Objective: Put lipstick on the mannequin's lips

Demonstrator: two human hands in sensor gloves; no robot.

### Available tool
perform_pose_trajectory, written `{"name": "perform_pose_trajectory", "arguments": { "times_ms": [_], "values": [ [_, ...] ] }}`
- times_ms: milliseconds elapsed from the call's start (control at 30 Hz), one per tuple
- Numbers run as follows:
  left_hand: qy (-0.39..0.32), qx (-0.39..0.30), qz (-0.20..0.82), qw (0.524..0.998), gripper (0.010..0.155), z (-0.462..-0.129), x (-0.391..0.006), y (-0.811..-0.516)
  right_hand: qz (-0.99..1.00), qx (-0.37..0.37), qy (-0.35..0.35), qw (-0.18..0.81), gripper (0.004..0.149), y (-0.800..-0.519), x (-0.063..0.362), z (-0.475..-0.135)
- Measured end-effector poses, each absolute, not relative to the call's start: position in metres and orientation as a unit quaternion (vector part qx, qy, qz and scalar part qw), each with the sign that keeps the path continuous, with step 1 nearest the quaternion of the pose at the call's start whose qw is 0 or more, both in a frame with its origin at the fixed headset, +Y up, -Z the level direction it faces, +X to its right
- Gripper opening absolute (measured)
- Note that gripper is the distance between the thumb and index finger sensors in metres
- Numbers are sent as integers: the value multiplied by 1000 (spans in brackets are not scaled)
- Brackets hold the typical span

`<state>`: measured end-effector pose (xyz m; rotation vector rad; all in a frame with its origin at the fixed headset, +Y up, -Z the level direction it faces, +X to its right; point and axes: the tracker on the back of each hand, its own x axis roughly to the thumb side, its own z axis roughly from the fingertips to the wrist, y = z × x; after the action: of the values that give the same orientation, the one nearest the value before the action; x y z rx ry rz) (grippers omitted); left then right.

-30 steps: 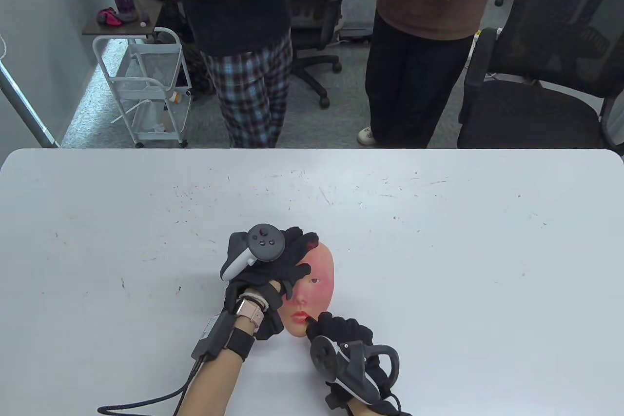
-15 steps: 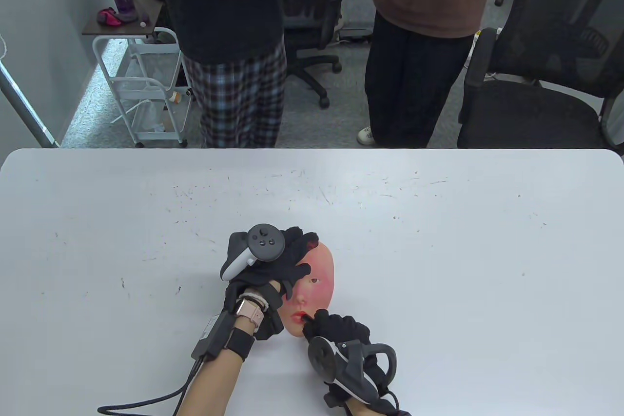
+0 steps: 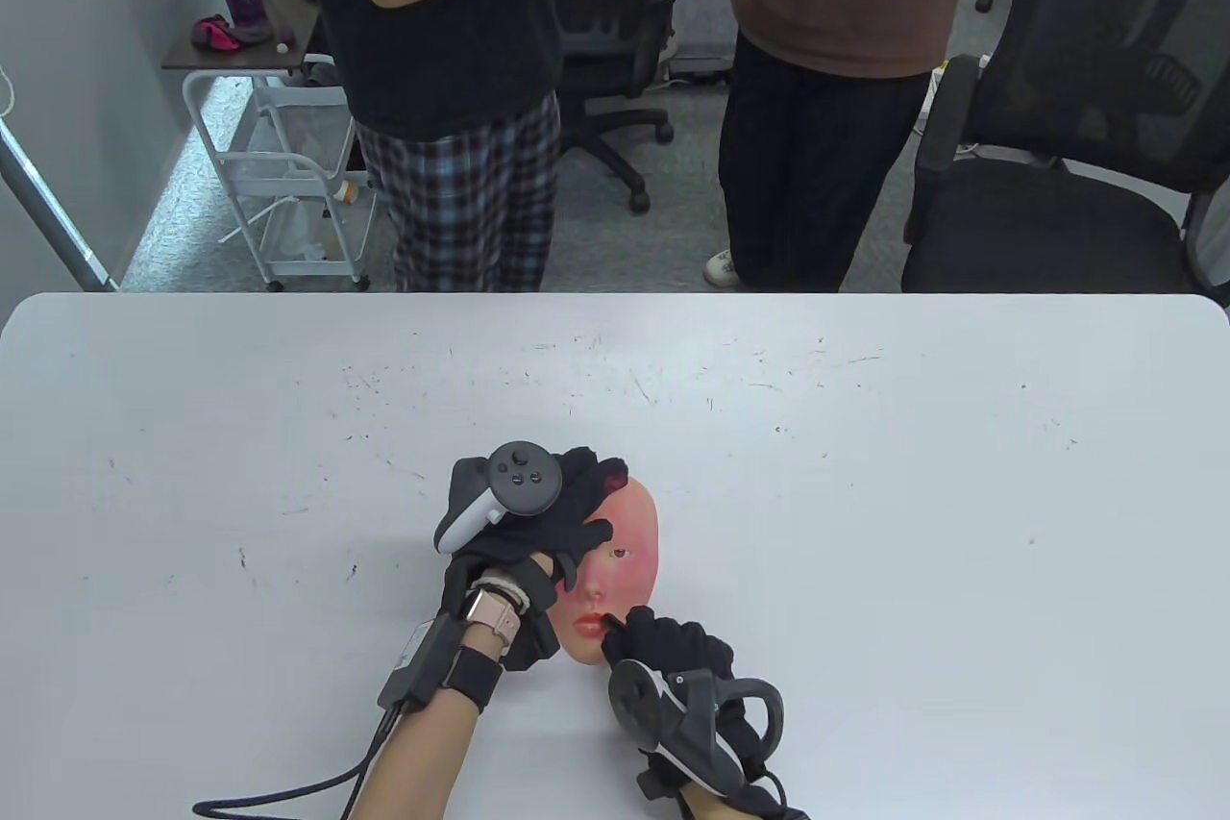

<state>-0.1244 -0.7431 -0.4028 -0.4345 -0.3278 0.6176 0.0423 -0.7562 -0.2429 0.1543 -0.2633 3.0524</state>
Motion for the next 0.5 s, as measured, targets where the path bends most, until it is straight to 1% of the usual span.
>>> {"name": "perform_pose_trajectory", "arguments": {
  "times_ms": [67, 133, 200, 300, 367, 433, 500],
  "values": [
    [-160, -212, 301, 916, 70, -403, -124, -743, 994, 66, -77, 42, 52, -757, 42, -242],
    [-160, -212, 302, 916, 70, -403, -124, -743, 992, 70, -89, 48, 52, -755, 41, -241],
    [-160, -213, 301, 916, 70, -403, -124, -743, 991, 75, -85, 64, 52, -755, 40, -241],
    [-160, -213, 301, 916, 70, -403, -124, -743, 992, 67, -79, 68, 52, -756, 43, -242],
    [-160, -213, 301, 916, 70, -403, -124, -743, 995, 55, -62, 46, 52, -757, 45, -244],
    [-160, -214, 302, 915, 70, -403, -124, -743, 995, 63, -68, 46, 52, -757, 44, -242],
    [-161, -214, 303, 915, 70, -403, -124, -743, 991, 80, -95, 50, 52, -755, 39, -239]
  ]
}}
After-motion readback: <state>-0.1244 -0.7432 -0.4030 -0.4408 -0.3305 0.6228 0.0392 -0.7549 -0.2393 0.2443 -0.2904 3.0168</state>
